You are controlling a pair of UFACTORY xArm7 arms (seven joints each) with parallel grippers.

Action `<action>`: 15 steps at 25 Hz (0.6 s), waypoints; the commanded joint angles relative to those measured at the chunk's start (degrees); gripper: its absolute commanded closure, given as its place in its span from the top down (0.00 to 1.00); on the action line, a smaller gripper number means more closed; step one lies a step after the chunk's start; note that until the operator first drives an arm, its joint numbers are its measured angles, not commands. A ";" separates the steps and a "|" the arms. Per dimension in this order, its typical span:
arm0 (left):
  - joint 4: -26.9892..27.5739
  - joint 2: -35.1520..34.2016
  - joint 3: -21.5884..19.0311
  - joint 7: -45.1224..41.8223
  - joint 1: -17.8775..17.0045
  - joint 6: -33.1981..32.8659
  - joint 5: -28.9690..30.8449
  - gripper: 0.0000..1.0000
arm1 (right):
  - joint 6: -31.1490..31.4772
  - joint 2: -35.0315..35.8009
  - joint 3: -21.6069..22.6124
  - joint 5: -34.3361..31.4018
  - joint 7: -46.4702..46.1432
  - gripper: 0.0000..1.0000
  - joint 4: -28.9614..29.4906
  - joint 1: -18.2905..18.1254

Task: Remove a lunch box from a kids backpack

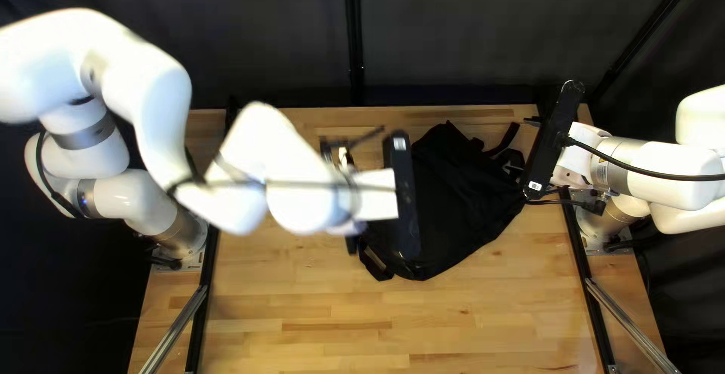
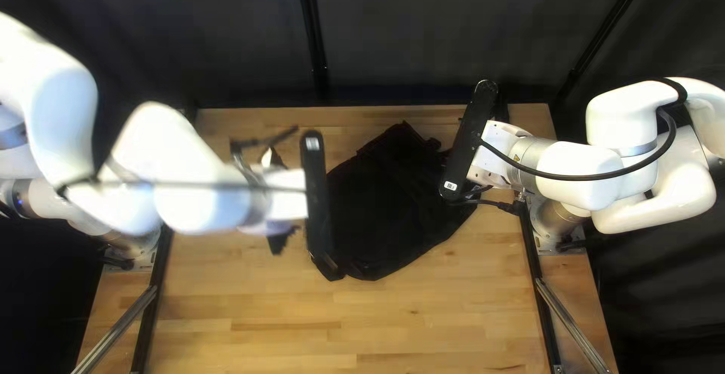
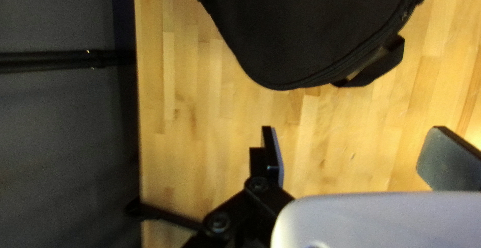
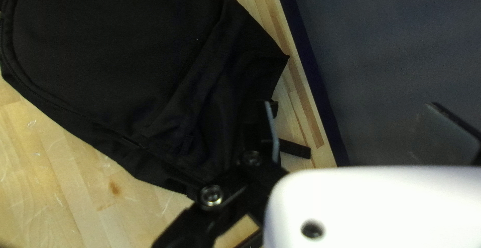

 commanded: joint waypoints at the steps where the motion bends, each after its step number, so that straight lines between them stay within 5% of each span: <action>1: -3.57 -20.78 6.18 -1.72 -1.09 -14.39 -16.21 1.00 | 0.00 0.00 0.00 0.00 0.00 1.00 0.00 0.00; 6: -1.54 -35.38 -2.50 -5.71 8.28 -19.58 -28.15 1.00 | 0.00 0.00 0.00 0.00 0.00 1.00 0.00 0.00; 15: 1.63 -48.82 -8.25 -16.34 14.96 -23.64 -38.85 1.00 | 0.00 0.00 0.00 0.00 0.00 1.00 0.00 0.00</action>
